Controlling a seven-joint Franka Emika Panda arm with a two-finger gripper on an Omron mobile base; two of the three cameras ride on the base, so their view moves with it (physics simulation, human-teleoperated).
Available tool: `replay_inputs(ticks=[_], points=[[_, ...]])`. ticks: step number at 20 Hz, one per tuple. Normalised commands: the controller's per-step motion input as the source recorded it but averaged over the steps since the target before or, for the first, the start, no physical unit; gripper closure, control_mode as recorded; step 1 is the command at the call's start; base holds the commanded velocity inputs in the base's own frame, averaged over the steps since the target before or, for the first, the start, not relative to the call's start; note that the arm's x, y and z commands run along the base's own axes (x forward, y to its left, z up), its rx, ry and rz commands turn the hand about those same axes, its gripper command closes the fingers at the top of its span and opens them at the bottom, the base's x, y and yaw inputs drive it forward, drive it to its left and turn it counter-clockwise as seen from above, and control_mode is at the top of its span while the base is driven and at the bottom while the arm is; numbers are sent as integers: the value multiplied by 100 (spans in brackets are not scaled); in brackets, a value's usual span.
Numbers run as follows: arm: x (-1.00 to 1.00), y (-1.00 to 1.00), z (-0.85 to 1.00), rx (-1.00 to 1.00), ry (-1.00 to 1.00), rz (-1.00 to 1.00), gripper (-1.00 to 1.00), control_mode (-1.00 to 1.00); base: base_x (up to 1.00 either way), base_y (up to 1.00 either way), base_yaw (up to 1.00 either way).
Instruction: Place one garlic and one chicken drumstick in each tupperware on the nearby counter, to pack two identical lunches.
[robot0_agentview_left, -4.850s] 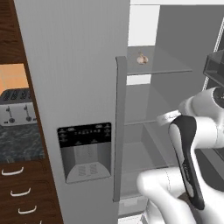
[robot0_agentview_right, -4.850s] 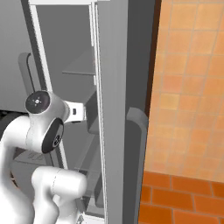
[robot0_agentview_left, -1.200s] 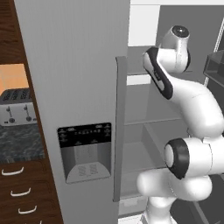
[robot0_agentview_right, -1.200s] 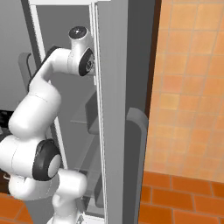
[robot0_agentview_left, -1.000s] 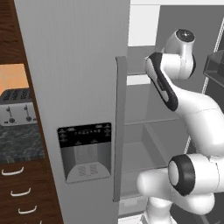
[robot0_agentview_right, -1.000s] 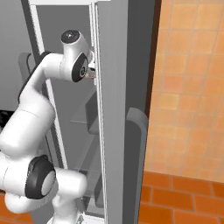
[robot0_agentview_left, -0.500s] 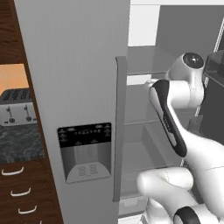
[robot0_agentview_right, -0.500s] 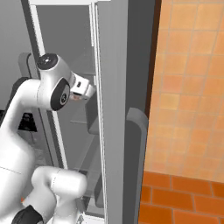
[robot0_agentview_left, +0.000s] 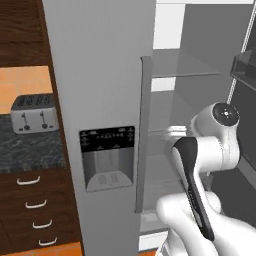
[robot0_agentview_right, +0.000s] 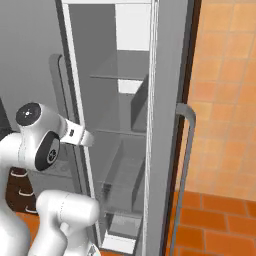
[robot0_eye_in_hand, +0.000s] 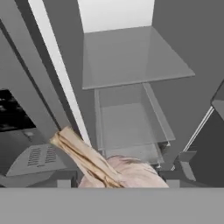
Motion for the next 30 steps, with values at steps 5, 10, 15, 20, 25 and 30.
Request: replay_inputs(ticks=[5, 10, 15, 20, 25, 30], points=[[0, 0, 0, 0, 0, 0, 100, 100, -33, 100, 3], [0, 0, 0, 0, 0, 0, 100, 100, 2, 100, 4], [0, 0, 0, 0, 0, 0, 100, 100, 24, 100, 14], [0, 0, 0, 0, 0, 0, 100, 100, 48, 100, 21], [0, 0, 0, 0, 0, 0, 100, 100, 56, 100, 16], [0, 0, 0, 0, 0, 0, 100, 100, 46, 100, 14]])
